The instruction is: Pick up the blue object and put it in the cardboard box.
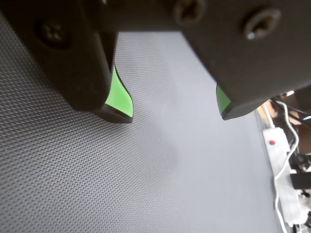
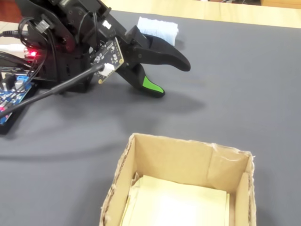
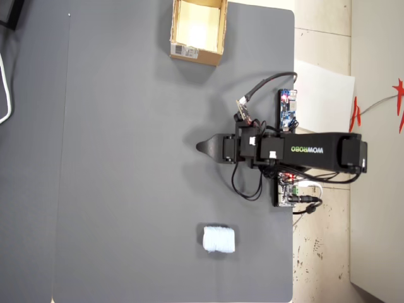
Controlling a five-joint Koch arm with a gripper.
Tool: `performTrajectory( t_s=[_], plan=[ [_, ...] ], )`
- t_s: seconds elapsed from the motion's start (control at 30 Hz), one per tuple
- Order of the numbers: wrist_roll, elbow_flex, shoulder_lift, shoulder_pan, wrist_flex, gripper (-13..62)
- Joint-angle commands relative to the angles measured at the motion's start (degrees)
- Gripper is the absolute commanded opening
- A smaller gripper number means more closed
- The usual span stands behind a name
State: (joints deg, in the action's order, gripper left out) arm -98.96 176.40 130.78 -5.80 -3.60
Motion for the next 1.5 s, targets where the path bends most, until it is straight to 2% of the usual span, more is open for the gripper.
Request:
performTrajectory(
  t_s=[0.0, 0.23, 0.7, 1.0, 1.47],
  plan=[
    [2.2, 2.3, 5.0, -0.1, 0.4, 34.6],
    [1.9, 2.3, 5.0, -0.2, 6.9, 34.5],
    [2.0, 2.3, 5.0, -0.2, 6.9, 34.5],
    [1.7, 2.3, 4.9, 0.0, -0.3, 34.5],
    [1.2, 2.3, 4.7, -2.3, 3.6, 34.5]
  ],
)
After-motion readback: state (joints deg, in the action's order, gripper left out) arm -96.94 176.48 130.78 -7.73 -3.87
